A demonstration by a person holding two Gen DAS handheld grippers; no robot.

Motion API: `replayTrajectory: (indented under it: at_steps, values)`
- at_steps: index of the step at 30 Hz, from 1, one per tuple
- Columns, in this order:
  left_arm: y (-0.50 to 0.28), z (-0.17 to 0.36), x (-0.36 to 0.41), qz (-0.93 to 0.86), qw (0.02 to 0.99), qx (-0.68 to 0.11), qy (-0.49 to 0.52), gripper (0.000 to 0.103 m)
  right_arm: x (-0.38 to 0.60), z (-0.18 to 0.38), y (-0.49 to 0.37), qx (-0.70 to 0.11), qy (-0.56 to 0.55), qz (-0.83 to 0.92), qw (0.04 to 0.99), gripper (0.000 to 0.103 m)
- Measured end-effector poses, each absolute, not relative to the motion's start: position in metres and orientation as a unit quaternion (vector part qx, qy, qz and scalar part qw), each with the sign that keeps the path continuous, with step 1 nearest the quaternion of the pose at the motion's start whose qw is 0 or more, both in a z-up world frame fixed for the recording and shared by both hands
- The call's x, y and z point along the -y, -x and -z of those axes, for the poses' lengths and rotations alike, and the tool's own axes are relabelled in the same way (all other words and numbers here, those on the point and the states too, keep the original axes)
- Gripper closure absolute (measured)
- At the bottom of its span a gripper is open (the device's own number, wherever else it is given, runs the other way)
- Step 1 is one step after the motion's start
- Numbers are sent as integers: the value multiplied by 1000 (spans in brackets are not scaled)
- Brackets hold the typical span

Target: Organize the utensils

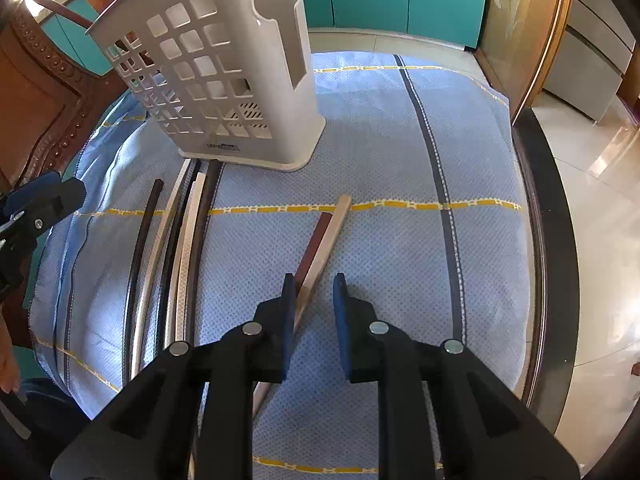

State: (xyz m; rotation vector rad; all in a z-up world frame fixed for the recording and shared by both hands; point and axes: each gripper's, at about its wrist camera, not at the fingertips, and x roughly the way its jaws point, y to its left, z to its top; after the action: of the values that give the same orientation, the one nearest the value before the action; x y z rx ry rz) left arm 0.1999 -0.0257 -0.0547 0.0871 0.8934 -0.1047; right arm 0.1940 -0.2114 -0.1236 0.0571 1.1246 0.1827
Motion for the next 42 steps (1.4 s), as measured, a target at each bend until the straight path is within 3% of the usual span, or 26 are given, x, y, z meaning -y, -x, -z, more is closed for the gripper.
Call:
replayTrajectory:
  at_steps: [6, 12, 13, 20, 33, 37, 42]
  values:
    - [-202, 57, 27, 51, 898, -436, -44, 39, 202, 126, -191, -532, -18, -99, 841, 84]
    - [-203, 59, 26, 53, 897, -437, -45, 38, 201, 125, -190, -531, -34, -111, 840, 88]
    - [-203, 59, 26, 53, 897, -437, -45, 38, 199, 124, -190, -529, -36, -114, 840, 94]
    - [-203, 61, 25, 52, 896, -439, -45, 37, 199, 123, -190, -530, -28, -104, 841, 95]
    - [-204, 66, 26, 53, 892, -446, -49, 34, 209, 126, -193, -532, -20, -78, 843, 95]
    - [-204, 67, 27, 54, 892, -447, -52, 33, 208, 117, -191, -512, -35, -99, 852, 85]
    - [-204, 68, 28, 55, 891, -448, -54, 33, 201, 124, -191, -521, -22, -101, 847, 85]
